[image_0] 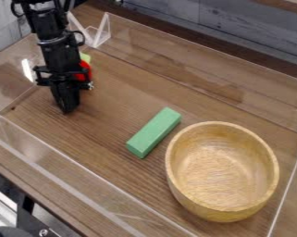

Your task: Move the red object to the left side of the table

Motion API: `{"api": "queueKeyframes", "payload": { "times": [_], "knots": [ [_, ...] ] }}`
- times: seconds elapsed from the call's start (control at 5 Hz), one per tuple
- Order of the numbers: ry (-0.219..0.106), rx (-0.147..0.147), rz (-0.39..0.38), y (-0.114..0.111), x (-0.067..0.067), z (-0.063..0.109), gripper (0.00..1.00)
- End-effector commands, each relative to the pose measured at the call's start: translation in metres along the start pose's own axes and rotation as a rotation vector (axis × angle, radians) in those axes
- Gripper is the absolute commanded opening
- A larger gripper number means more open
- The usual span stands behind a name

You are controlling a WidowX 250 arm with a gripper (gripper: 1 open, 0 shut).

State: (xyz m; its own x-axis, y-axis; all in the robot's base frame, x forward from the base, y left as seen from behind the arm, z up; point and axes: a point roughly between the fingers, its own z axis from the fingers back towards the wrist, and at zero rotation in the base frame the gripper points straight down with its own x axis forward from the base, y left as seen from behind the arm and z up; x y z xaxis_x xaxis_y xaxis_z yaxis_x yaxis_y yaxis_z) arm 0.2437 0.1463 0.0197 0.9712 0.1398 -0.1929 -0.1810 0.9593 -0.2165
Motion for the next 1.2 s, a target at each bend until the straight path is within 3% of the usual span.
{"api": "queueKeyframes", "payload": {
  "times": [0.0,0.2,0.6,1.0],
  "knots": [
    [-0.057,0.019,0.058,0.008,0.011,0.023,0.00],
    [-0.052,0.011,0.116,0.016,0.014,0.023,0.00],
    [-0.007,0.030,0.040,0.019,0.019,0.020,0.00],
    [0.023,0.037,0.027,0.033,0.007,0.019,0.00]
  ]
}}
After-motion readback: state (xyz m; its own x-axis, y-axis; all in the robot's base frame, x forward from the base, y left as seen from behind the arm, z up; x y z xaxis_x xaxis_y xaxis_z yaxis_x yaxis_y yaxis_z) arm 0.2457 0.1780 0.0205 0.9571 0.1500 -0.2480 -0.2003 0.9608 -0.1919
